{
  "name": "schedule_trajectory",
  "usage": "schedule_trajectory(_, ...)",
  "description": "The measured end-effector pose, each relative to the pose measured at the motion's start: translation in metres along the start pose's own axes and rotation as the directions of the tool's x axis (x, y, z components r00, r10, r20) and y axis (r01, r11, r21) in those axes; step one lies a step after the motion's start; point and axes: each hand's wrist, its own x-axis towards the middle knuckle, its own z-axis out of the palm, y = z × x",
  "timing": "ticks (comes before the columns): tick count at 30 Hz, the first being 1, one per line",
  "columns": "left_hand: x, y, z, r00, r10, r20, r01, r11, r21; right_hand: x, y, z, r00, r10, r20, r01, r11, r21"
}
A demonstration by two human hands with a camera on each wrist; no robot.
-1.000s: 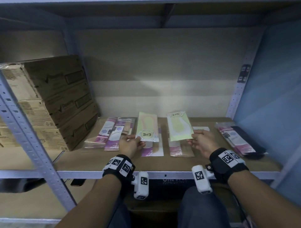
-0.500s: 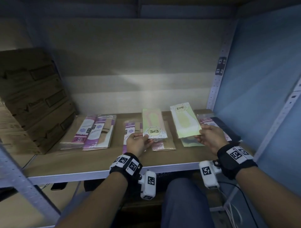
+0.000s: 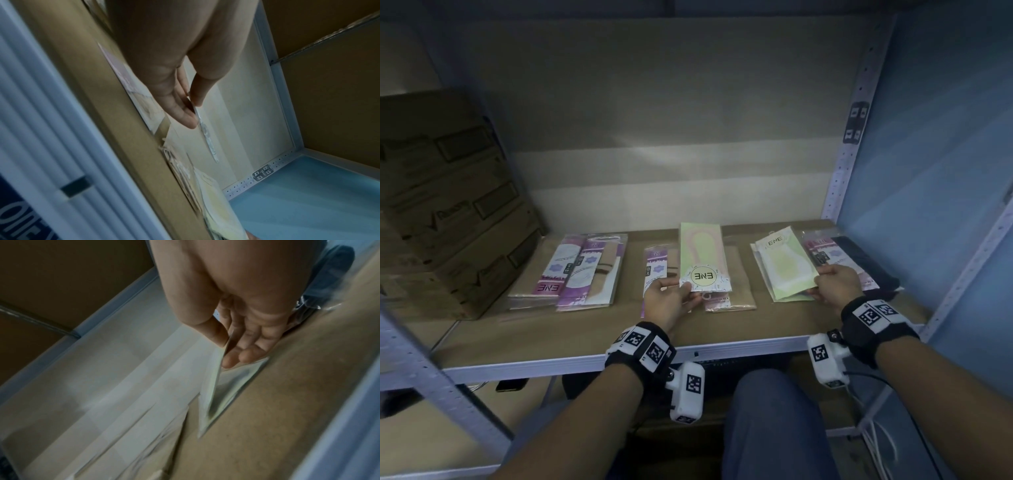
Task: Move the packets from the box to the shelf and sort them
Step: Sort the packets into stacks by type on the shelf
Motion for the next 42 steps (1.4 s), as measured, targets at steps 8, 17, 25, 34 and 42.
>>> schedule_trajectory(8, 0.003, -0.003, -0.009, 1.000, 0.005, -0.024, -0.005, 1.000, 0.010, -0.004, 0.004, 0.002, 0.996, -0.084, -0.022, 0.073, 0.947, -0.312)
schedule_trajectory(17, 0.002, -0.011, -0.006, 1.000, -0.020, -0.013, 0.019, 0.999, -0.025, -0.018, -0.001, 0.003, 0.982, -0.181, 0.046, 0.184, 0.891, -0.416)
schedule_trajectory(25, -0.011, -0.011, 0.010, 0.998, -0.043, 0.050, 0.046, 0.998, -0.048, -0.064, -0.021, 0.028, 0.924, -0.235, 0.301, 0.297, 0.938, -0.180)
schedule_trajectory(34, -0.022, -0.010, 0.016, 0.995, -0.024, 0.100, 0.030, 0.998, -0.058, -0.090, -0.017, 0.062, 0.909, -0.146, 0.391, 0.048, 0.967, 0.250)
schedule_trajectory(42, -0.003, 0.019, -0.004, 0.972, 0.225, 0.071, -0.234, 0.882, 0.409, -0.083, -0.026, 0.045, 0.921, -0.145, 0.362, 0.065, 0.972, 0.224)
